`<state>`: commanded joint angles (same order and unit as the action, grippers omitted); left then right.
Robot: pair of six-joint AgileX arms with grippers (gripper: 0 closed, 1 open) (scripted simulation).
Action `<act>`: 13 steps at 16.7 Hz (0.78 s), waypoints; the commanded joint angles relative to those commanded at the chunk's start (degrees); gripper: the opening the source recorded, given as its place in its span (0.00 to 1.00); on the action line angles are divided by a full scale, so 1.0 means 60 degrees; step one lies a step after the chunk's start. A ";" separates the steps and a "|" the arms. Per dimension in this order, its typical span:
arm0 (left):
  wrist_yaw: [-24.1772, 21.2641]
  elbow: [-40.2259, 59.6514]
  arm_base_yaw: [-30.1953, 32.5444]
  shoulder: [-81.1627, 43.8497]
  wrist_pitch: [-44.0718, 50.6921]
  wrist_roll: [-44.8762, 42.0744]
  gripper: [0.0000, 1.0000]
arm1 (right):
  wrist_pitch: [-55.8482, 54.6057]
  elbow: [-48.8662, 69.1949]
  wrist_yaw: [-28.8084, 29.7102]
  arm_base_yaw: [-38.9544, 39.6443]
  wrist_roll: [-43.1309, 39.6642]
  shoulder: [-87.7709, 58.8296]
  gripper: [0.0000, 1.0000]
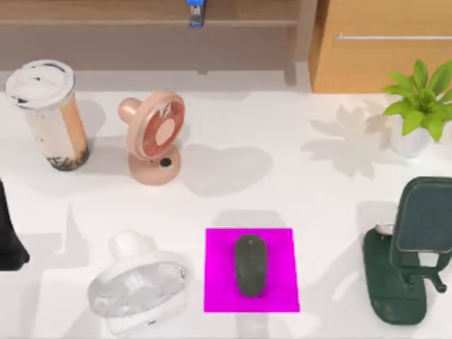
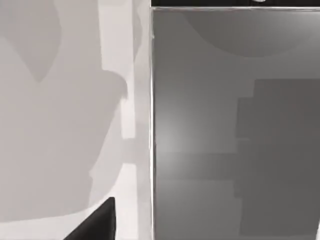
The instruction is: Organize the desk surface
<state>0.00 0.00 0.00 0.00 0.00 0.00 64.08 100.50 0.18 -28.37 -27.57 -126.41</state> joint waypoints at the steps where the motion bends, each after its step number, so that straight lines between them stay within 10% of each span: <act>1: 0.0000 0.0000 0.0000 0.0000 0.0000 0.0000 1.00 | -0.0279 -0.0191 0.0001 0.0001 0.0002 -0.0089 1.00; 10: 0.0000 0.0000 0.0000 0.0000 0.0000 0.0000 1.00 | -0.1655 -0.1111 0.0005 0.0002 0.0008 -0.0544 1.00; 13: 0.0000 0.0000 0.0000 0.0000 0.0000 0.0000 1.00 | -0.1655 -0.1111 0.0005 0.0002 0.0008 -0.0544 0.77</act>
<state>0.00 0.00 0.00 0.00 0.00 0.00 54.15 93.83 0.21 -28.36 -27.52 -129.68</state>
